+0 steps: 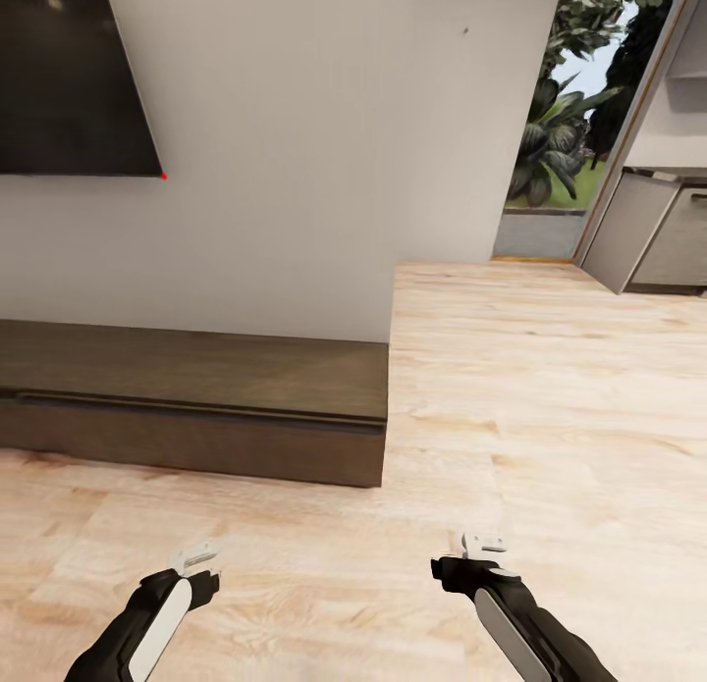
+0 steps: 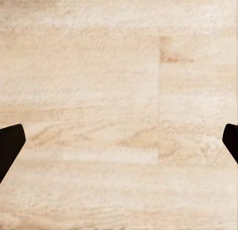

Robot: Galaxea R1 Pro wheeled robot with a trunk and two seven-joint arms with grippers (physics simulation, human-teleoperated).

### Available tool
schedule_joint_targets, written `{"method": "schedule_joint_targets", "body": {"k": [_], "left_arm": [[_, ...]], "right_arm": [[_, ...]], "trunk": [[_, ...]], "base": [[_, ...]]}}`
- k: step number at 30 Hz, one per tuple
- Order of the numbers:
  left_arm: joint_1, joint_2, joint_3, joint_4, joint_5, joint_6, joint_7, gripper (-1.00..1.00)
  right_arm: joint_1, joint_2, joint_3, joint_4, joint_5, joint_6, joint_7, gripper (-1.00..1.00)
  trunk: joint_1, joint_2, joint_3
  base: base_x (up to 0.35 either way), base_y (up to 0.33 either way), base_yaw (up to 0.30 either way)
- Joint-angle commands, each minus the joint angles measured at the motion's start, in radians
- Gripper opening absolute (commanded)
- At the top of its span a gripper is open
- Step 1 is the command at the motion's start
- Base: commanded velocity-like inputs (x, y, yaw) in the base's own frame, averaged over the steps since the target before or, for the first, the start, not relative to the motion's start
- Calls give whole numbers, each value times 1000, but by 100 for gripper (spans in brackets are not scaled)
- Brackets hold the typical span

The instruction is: Place each of the two pumpkins and all three candles from the living room inside a cabinet in the living room (use any cabinet), then make sure every cabinet is closed, and position the cauldron so it is next to a table in the living room.

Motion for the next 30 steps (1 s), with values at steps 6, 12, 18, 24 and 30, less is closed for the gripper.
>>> {"method": "schedule_joint_targets", "body": {"k": [6,12,18,24,30], "left_arm": [[0,1,-6,-1,11,-44,10,100],[0,1,-6,0,11,-48,10,100],[0,1,-6,0,12,-48,9,100],[0,1,-6,0,11,-48,9,100],[0,1,-6,-1,11,-49,9,100]], "right_arm": [[-1,-1,4,-2,-10,2,-11,100],[-1,0,5,-2,-10,2,-11,100],[-1,0,57,23,-10,2,-16,100],[-1,1,73,52,-10,3,-17,100],[-1,2,75,56,-10,6,-19,100]], "trunk": [[-1,0,-1],[-1,0,-1],[-1,0,-1],[-1,0,-1],[-1,0,-1]], "base": [[-263,180,0],[-76,75,0],[-165,105,0],[-271,26,0],[-277,2,0]]}}
